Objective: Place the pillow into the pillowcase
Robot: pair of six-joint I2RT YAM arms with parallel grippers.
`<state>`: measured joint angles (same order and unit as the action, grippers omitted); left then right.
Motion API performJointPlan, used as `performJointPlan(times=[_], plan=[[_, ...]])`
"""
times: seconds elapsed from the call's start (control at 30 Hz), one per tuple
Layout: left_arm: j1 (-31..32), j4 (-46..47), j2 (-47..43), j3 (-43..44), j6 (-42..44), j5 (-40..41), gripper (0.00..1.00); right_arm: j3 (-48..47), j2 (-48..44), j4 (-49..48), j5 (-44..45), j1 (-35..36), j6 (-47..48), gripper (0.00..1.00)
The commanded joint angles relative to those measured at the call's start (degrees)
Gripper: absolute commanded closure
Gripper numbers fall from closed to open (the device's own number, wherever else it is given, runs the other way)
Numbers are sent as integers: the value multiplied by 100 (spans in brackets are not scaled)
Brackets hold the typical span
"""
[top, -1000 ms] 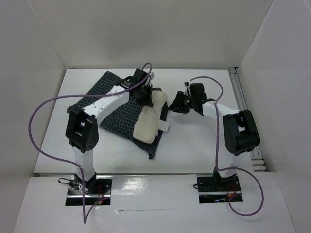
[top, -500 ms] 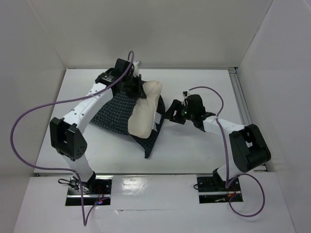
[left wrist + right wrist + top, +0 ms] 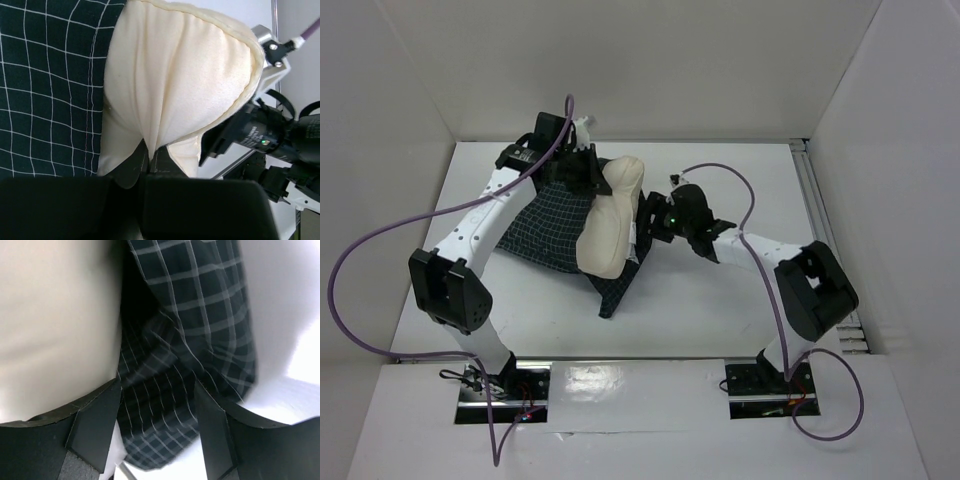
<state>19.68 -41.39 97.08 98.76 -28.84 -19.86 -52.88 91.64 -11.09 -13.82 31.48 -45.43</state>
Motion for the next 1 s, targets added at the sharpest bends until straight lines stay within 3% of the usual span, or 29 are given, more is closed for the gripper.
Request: performJointPlan(times=[0.0, 0.1, 0.23, 0.33, 0.5, 0.63, 0.97], plan=[[-43, 307, -303, 310, -95, -387, 100, -686, 563, -87, 677, 261, -19, 33], [-43, 307, -303, 310, -148, -440, 100, -1073, 1030, 203, 1073, 393, 43, 34], [-43, 307, -303, 310, -148, -440, 100, -1286, 1313, 326, 1583, 455, 43, 46], [-96, 307, -356, 188, -148, -440, 100, -1304, 1296, 625, 2146, 455, 96, 74], [-149, 307, -462, 4, -148, -318, 100, -1041, 928, 679, 2499, 341, 253, 100], [-202, 307, -462, -102, -148, -89, 100, -760, 576, 740, 2446, 218, 394, 100], [-149, 236, -41, -216, -96, 746, 100, -320, -452, 766, 1296, -116, 877, 100]])
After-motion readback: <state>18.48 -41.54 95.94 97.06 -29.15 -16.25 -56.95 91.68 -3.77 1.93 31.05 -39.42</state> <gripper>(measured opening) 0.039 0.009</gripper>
